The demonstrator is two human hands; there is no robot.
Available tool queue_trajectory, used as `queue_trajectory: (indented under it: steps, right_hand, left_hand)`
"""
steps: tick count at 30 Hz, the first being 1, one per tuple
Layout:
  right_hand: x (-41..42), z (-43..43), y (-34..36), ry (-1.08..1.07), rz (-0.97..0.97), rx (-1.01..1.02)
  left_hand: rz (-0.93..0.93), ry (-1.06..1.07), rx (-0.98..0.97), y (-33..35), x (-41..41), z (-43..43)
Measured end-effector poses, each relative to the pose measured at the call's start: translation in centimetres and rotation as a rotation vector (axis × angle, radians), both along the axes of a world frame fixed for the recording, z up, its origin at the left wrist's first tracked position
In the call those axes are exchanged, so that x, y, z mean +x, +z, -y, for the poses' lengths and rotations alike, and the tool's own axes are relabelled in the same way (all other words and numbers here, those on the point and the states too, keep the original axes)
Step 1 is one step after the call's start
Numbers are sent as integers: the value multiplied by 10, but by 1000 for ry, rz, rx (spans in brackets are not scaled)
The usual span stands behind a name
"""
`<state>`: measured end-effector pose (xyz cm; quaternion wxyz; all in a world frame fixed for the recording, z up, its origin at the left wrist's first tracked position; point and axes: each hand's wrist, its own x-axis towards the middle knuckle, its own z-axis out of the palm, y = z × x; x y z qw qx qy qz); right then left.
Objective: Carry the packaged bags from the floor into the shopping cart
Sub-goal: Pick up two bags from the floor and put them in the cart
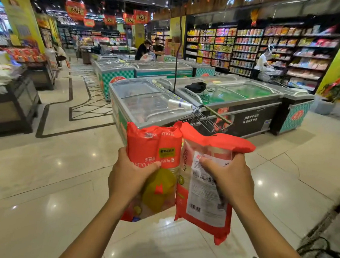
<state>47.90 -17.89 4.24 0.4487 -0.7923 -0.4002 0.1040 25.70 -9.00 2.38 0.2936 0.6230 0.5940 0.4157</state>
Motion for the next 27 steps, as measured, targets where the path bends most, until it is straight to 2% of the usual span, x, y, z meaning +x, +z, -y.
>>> queue_trajectory:
  steps: [7,16,27]
  right_hand:
    - [51,-86,-9,-12,2,14]
    - [153,-239,-30,34,-65,67]
    - [261,-398,-45,92,-114,36]
  left_hand:
    - [-8,-17,3,-10,41,-97]
    - [-21,113,5,-16,100,-237]
    - [15,212,-47,-32,171,-374]
